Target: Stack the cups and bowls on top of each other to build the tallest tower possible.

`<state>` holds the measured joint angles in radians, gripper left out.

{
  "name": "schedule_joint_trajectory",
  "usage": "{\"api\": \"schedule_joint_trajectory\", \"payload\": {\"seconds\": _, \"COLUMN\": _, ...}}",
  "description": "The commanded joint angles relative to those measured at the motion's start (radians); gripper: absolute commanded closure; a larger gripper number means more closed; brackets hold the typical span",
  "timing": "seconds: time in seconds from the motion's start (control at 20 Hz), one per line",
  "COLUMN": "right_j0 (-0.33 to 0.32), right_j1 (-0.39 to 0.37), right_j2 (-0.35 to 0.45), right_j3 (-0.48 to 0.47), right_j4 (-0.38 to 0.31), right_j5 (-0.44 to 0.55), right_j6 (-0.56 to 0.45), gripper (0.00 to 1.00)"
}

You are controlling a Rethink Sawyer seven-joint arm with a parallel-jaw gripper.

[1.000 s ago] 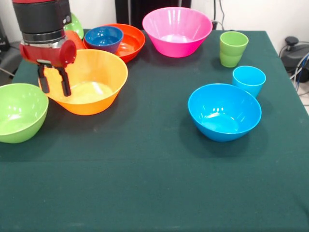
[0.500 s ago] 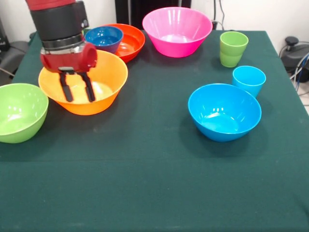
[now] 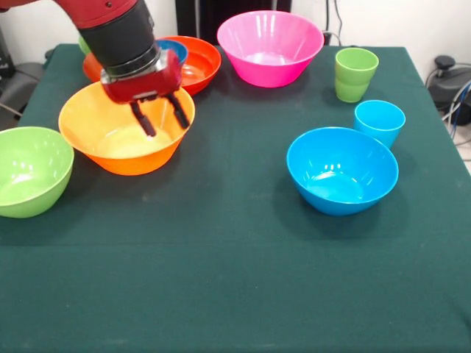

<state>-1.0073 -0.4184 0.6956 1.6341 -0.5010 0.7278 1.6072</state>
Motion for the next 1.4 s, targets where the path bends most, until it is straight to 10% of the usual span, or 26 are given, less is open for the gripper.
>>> {"api": "schedule_joint_trajectory", "payload": {"seconds": 0.05, "right_j0": -0.014, "right_j1": 0.031, "right_j2": 0.067, "right_j3": -0.072, "right_j4": -0.073, "right_j5": 0.208, "right_j6": -0.43, "gripper": 0.0}}
{"api": "schedule_joint_trajectory", "payload": {"seconds": 0.45, "right_j0": 0.03, "right_j1": -0.008, "right_j2": 0.047, "right_j3": -0.079, "right_j4": -0.095, "right_j5": 0.203, "right_j6": -0.371, "gripper": 0.0}}
{"api": "schedule_joint_trajectory", "payload": {"seconds": 0.75, "right_j0": 0.152, "right_j1": -0.222, "right_j2": -0.065, "right_j3": 0.04, "right_j4": -0.312, "right_j5": -0.078, "right_j6": -0.093, "gripper": 0.0}}
{"api": "schedule_joint_trajectory", "payload": {"seconds": 1.0, "right_j0": 0.27, "right_j1": -0.246, "right_j2": -0.157, "right_j3": 0.046, "right_j4": -0.389, "right_j5": -0.174, "right_j6": 0.054, "gripper": 0.0}}
{"api": "schedule_joint_trajectory", "payload": {"seconds": 1.25, "right_j0": 0.325, "right_j1": -0.219, "right_j2": -0.231, "right_j3": 0.015, "right_j4": -0.356, "right_j5": -0.197, "right_j6": 0.094, "gripper": 0.0}}
{"api": "schedule_joint_trajectory", "payload": {"seconds": 1.4, "right_j0": 0.347, "right_j1": -0.216, "right_j2": -0.277, "right_j3": 0.058, "right_j4": -0.209, "right_j5": -0.138, "right_j6": 0.203, "gripper": 0.0}}
